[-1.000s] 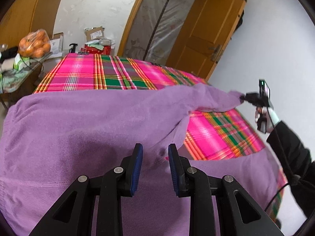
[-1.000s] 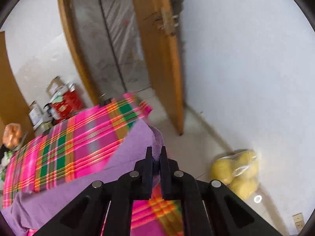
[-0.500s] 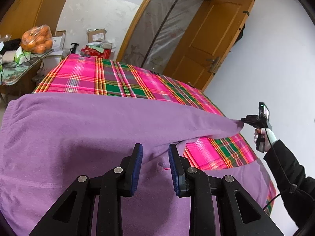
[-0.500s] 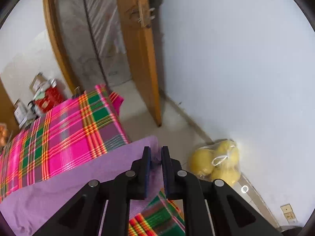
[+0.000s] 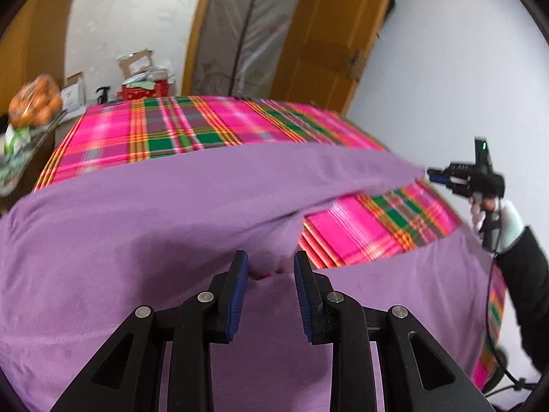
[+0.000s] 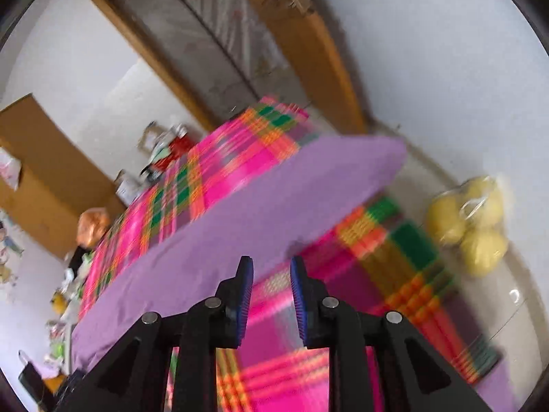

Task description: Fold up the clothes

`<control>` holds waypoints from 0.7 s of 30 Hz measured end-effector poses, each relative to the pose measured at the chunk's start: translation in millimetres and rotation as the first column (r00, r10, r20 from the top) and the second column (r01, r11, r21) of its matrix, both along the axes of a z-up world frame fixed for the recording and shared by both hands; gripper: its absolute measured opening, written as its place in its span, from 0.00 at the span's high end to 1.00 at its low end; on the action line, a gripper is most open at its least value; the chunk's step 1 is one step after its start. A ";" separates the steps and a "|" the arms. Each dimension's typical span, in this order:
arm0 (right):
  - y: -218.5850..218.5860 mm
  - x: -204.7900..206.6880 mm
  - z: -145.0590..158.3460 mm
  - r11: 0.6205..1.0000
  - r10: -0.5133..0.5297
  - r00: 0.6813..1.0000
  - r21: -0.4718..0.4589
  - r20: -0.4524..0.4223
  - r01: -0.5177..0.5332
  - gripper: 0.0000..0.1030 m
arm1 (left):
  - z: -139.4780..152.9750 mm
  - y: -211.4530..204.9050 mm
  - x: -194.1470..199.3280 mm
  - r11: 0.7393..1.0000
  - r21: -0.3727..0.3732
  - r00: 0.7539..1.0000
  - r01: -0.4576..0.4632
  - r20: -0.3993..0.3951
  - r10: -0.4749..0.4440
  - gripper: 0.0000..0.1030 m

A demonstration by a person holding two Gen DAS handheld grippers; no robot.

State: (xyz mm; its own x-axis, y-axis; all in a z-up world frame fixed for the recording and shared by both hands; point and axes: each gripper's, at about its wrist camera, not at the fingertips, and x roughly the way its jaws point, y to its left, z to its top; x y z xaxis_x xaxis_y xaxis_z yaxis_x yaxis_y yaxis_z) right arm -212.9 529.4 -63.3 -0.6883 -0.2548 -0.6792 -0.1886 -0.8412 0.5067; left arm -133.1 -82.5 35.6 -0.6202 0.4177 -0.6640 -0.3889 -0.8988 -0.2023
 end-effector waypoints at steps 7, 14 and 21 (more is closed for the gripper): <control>-0.9 -10.1 -17.6 0.999 -0.034 0.999 -0.010 0.032 0.034 0.65 | -9.5 42.1 -29.5 0.989 -0.143 0.999 0.039 0.035 -0.034 0.72; 14.0 -30.5 -18.2 0.993 -0.115 0.993 0.028 0.039 0.114 0.64 | -20.3 50.9 -38.7 0.989 -0.132 0.997 0.060 0.055 -0.053 0.72; 20.6 -51.2 -19.3 0.987 -0.150 0.987 0.065 0.061 0.146 0.93 | -19.1 48.2 -33.0 0.991 -0.118 0.997 0.067 0.050 -0.062 0.99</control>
State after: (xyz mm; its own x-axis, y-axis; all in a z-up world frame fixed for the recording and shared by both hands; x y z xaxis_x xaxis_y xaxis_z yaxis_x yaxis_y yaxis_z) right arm -264.1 550.0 -82.6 -0.6688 -0.1109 -0.7351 -0.3448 -0.8297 0.4389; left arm -166.1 -34.3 16.6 -0.5619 0.3718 -0.7389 -0.4395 -0.8910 -0.1140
